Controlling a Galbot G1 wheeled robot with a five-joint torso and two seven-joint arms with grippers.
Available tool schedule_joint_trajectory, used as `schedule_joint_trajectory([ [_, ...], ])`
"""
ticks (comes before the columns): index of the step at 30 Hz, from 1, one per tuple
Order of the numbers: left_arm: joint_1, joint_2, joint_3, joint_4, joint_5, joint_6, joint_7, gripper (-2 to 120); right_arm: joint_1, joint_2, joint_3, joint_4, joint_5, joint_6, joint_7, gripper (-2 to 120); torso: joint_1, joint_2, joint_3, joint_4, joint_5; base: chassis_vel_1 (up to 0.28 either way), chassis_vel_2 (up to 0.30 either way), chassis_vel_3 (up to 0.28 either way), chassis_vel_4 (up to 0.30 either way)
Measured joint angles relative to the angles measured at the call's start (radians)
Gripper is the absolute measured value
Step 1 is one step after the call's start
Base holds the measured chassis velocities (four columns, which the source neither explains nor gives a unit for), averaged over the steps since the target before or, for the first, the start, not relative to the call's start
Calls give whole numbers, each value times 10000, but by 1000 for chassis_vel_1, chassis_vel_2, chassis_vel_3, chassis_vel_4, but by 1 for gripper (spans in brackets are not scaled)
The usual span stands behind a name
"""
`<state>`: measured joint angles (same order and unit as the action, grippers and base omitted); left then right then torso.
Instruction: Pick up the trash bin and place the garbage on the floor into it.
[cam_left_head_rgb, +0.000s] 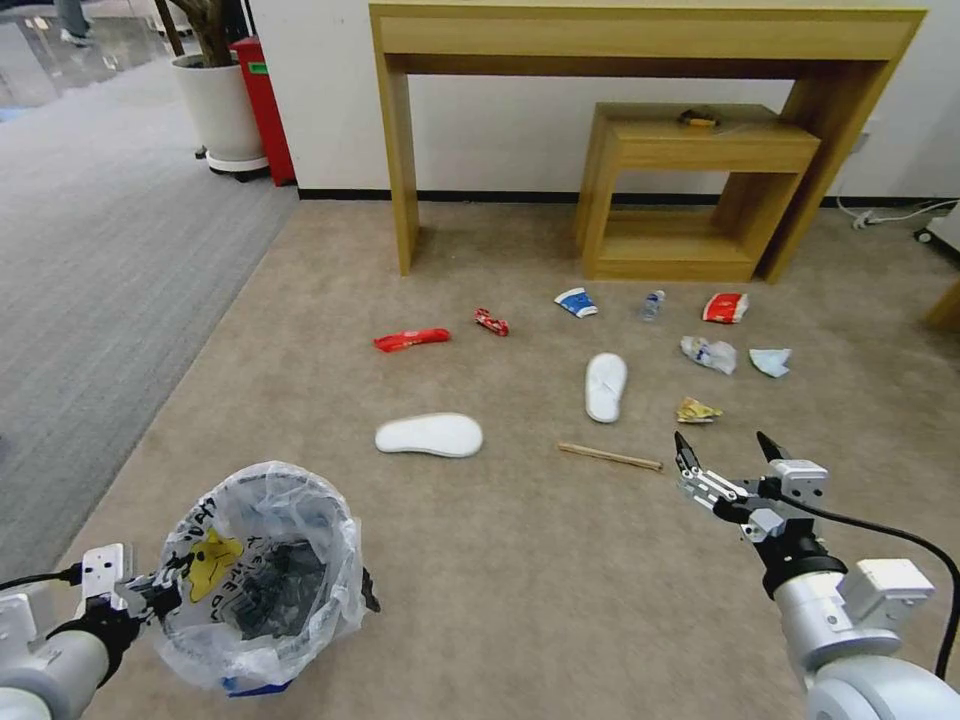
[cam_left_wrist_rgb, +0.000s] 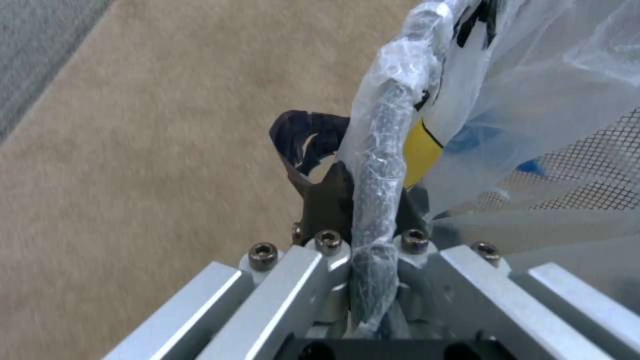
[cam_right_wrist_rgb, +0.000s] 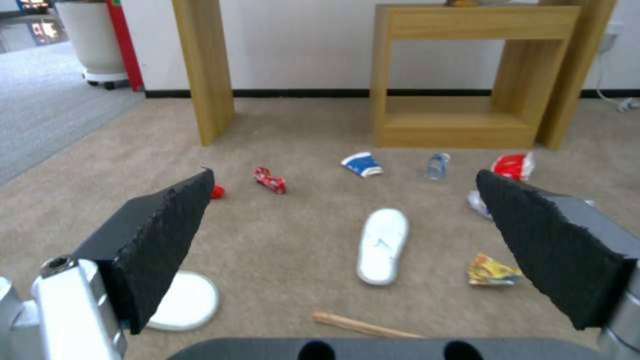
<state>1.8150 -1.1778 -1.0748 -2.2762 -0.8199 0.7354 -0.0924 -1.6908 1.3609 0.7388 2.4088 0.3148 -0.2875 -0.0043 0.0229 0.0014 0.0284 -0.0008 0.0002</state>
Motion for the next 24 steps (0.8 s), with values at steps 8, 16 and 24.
schedule_joint_trajectory([
  [8, 23, -60, 3, -10, 66, 1, 120, 0, -33, 9, -18, -67, -32, 5, 0, 100, 0, 0, 1, 0, -1, -23, 299, 16, -314],
  [16, 72, -106, -17, 7, 96, 1, 232, 0, -35, 17, -46, -125, -123, 27, -10, 100, 0, 0, 0, 0, 0, -97, 237, 89, -248],
  [24, -19, -94, -91, 209, 75, 1, 249, 0, -37, -82, -95, -311, -287, 24, -99, 100, 1, 0, 2, -2, -3, -131, 212, 127, -210],
])
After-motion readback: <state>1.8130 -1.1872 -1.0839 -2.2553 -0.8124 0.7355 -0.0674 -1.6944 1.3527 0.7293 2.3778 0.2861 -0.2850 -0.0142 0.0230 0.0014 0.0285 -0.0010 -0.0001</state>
